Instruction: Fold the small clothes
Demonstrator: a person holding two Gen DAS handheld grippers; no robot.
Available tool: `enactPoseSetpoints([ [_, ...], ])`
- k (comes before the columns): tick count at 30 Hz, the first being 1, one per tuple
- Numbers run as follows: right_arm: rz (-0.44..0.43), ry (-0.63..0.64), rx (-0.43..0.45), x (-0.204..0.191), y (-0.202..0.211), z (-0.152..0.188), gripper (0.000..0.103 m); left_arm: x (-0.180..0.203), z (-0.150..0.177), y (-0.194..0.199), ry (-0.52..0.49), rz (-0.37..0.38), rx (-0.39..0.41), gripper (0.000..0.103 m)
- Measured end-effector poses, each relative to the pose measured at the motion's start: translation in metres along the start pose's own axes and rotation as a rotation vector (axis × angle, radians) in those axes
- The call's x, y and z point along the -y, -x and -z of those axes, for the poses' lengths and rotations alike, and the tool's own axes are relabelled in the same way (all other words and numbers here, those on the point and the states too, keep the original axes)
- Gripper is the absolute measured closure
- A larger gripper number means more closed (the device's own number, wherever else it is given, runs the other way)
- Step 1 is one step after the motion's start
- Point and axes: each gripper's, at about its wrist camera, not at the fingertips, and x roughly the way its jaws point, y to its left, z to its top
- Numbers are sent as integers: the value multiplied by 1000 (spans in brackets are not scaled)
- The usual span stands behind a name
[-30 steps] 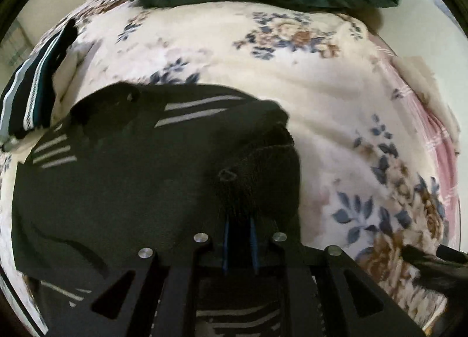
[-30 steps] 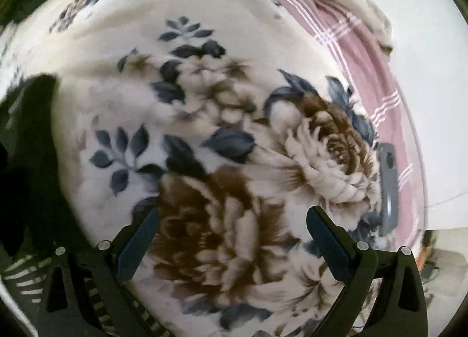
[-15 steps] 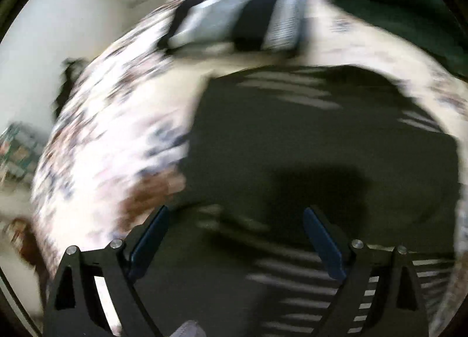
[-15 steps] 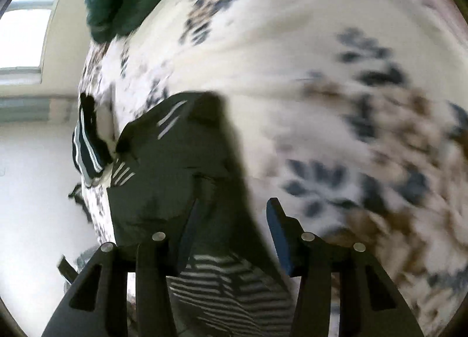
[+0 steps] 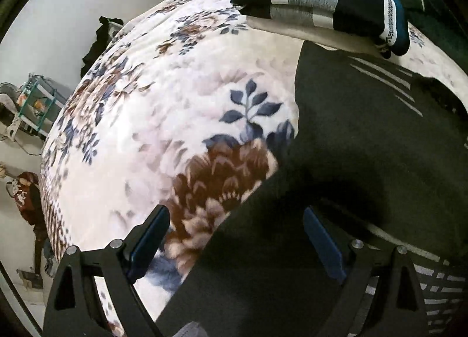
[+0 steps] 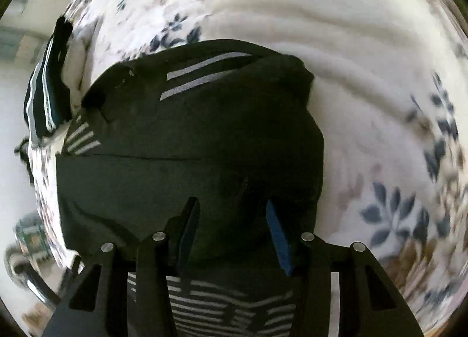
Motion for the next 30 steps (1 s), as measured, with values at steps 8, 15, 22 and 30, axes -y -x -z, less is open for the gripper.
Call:
enactPoseSetpoints([
  [8, 283, 160, -138, -4, -36, 40, 54, -12, -15, -2, -75, 47, 18, 10],
  [15, 192, -106, -152, 70, 23, 81, 53, -16, 5, 14, -166, 95, 41, 10],
  [22, -75, -156, -24, 85, 46, 7, 48, -14, 27, 25, -95, 215, 8, 3],
  [30, -198, -119, -129, 80, -49, -117, 71, -19, 70, 47, 1, 95, -16, 1],
])
